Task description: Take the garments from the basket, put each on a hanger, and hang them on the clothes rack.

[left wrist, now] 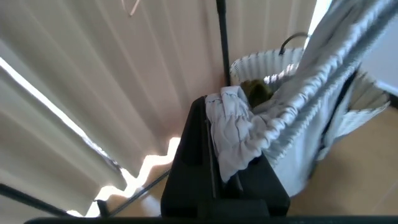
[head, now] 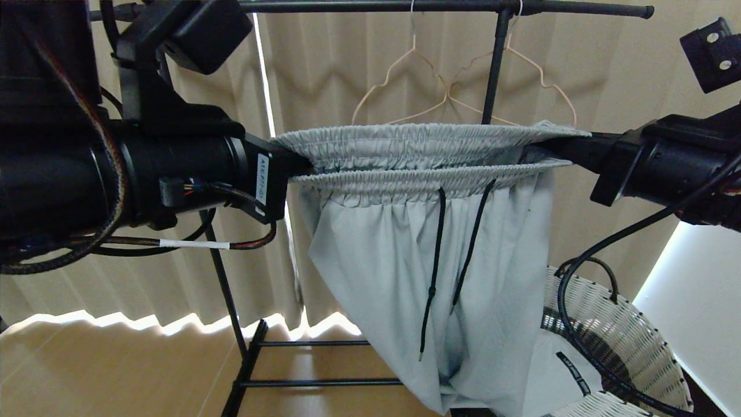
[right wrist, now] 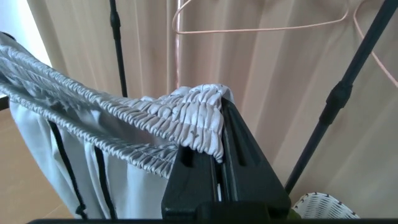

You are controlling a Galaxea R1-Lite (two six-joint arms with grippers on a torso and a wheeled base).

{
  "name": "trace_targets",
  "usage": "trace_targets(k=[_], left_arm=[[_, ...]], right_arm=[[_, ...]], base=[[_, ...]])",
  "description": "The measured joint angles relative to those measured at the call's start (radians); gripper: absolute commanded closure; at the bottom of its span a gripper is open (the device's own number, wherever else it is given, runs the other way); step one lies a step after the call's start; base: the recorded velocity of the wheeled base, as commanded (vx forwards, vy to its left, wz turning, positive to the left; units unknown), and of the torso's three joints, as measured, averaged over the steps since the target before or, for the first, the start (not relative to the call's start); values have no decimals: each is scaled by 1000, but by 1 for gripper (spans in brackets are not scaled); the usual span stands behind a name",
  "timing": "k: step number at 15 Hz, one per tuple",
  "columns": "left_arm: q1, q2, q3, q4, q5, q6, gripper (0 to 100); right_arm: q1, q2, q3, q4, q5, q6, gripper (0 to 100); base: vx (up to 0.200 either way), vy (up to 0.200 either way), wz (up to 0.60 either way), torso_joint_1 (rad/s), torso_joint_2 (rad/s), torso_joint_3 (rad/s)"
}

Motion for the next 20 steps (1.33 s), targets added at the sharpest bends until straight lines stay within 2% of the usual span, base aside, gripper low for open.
trace_targets(k=[4, 18, 19, 20], left_arm=[[40, 34, 5, -90, 2, 6, 100], [53, 47, -30, -93, 2, 34, 100], [53, 47, -30, -93, 2, 34, 100], [53, 47, -30, -93, 2, 34, 100]], right_arm=[[0, 0, -3, -1, 0, -1, 100], [1, -11, 8, 6, -1, -51, 100], [1, -11, 10, 5, -6, -51, 0], [1, -11, 11, 4, -10, -51, 0]], base=[[0, 0, 0, 0, 0, 0], [0, 0, 0, 0, 0, 0], [0, 0, 0, 0, 0, 0], [0, 0, 0, 0, 0, 0]])
